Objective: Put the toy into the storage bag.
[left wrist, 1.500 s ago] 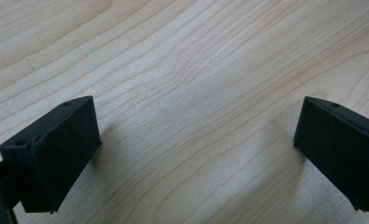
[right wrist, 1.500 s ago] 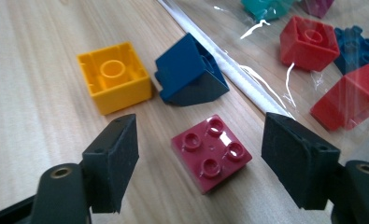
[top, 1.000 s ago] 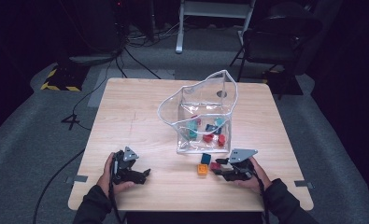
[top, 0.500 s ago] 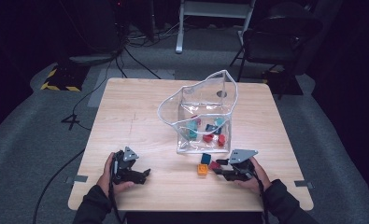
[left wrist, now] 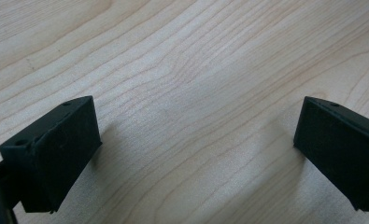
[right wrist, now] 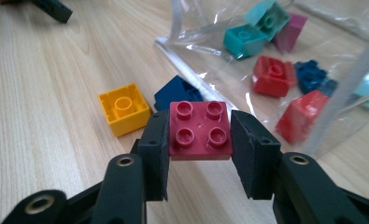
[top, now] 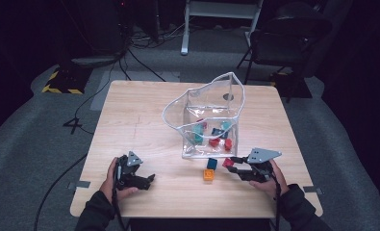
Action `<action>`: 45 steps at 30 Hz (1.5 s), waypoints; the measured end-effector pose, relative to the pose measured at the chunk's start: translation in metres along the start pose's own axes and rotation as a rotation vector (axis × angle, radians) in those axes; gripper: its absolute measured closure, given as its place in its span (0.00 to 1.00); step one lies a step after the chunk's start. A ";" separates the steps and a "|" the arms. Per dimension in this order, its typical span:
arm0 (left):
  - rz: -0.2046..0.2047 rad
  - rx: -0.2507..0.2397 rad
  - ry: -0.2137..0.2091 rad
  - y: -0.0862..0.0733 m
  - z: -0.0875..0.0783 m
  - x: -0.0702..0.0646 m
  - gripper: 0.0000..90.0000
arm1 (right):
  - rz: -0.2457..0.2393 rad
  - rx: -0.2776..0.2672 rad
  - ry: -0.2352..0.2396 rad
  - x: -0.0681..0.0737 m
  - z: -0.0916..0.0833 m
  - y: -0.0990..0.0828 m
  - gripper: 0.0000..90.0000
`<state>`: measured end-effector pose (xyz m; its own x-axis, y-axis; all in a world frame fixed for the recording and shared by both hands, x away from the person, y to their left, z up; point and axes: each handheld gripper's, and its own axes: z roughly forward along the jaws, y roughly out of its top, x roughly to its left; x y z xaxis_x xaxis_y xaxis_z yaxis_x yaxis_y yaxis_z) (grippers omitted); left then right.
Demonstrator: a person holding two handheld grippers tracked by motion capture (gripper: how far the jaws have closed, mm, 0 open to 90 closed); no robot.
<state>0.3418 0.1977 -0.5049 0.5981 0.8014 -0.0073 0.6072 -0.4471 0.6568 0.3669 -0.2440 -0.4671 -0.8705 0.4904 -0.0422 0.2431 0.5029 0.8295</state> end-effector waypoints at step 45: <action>0.000 0.000 0.000 0.000 0.000 0.000 0.01 | -0.079 -0.276 -0.125 -0.003 -0.080 0.099 0.66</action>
<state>0.3418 0.1977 -0.5049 0.5981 0.8014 -0.0072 0.6072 -0.4473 0.6566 0.3596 -0.2532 -0.3405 -0.8187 0.5495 -0.1668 0.0364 0.3395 0.9399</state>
